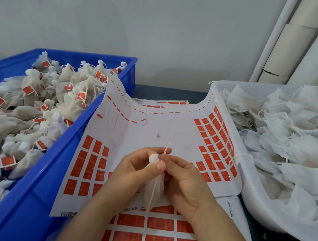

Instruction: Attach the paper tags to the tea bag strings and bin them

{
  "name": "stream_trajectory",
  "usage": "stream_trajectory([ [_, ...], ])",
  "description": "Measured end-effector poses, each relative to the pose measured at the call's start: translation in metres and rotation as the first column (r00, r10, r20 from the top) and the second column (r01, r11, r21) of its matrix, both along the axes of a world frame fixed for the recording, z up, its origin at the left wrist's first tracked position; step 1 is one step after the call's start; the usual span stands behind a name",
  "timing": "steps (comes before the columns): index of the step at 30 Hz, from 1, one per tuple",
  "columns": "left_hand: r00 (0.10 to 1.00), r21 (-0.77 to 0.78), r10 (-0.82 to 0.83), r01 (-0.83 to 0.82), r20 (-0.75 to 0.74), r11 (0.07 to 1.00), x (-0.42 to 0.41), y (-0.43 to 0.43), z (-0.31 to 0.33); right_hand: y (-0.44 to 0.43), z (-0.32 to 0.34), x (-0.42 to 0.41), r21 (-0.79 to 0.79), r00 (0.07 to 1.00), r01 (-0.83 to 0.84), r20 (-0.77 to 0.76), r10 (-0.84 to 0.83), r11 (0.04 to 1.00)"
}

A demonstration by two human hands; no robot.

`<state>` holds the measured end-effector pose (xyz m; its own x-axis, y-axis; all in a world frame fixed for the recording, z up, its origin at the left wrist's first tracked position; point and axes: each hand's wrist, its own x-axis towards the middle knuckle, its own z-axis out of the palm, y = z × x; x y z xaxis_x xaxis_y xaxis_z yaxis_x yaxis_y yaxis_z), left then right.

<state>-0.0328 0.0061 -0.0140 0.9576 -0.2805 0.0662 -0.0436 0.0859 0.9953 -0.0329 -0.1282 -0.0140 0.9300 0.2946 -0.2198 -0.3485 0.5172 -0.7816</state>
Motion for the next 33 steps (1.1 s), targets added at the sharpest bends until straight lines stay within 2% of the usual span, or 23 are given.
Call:
stream_trajectory([
  [5, 1.0, 0.024, -0.004, 0.004, 0.013, 1.0, 0.0021, 0.0018, -0.0016, 0.0023, -0.001, -0.0006, 0.054, 0.999, 0.037, -0.03, -0.035, 0.998],
  [7, 1.0, 0.021, 0.002, -0.002, -0.006, 1.0, 0.0026, 0.0025, -0.0029, 0.0042, -0.0011, -0.002, 0.027, 0.998, 0.067, -0.003, -0.067, 0.997],
  [10, 1.0, 0.03, 0.027, -0.027, 0.0, 0.999, 0.0024, 0.0018, -0.0031, 0.0054, -0.002, -0.0029, -0.17, 0.981, 0.169, 0.129, -0.148, 0.971],
  [12, 0.996, 0.07, 0.081, -0.082, 0.026, 0.994, 0.0024, 0.0003, -0.0025, 0.0051, -0.0022, -0.003, -0.335, 0.951, 0.274, 0.232, -0.203, 0.901],
  [15, 0.984, 0.093, 0.172, -0.176, 0.049, 0.98, 0.0038, -0.0001, -0.0039, 0.0056, -0.001, -0.0043, -0.437, 0.932, 0.313, 0.313, -0.184, 0.843],
  [21, 0.973, 0.014, 0.23, -0.23, 0.006, 0.973, 0.0019, 0.001, -0.0005, 0.0033, 0.0013, -0.0057, -0.485, 0.909, 0.288, 0.409, -0.077, 0.826],
  [27, 0.955, -0.031, 0.264, -0.27, -0.134, 0.962, 0.0038, -0.0013, 0.0001, 0.0024, 0.0013, -0.0068, -0.457, 0.86, 0.3, 0.509, -0.03, 0.838],
  [33, 0.952, -0.037, 0.274, -0.281, -0.139, 0.959, 0.0044, -0.0017, 0.0013, 0.0016, 0.0003, -0.0065, -0.461, 0.847, 0.297, 0.531, -0.009, 0.836],
])
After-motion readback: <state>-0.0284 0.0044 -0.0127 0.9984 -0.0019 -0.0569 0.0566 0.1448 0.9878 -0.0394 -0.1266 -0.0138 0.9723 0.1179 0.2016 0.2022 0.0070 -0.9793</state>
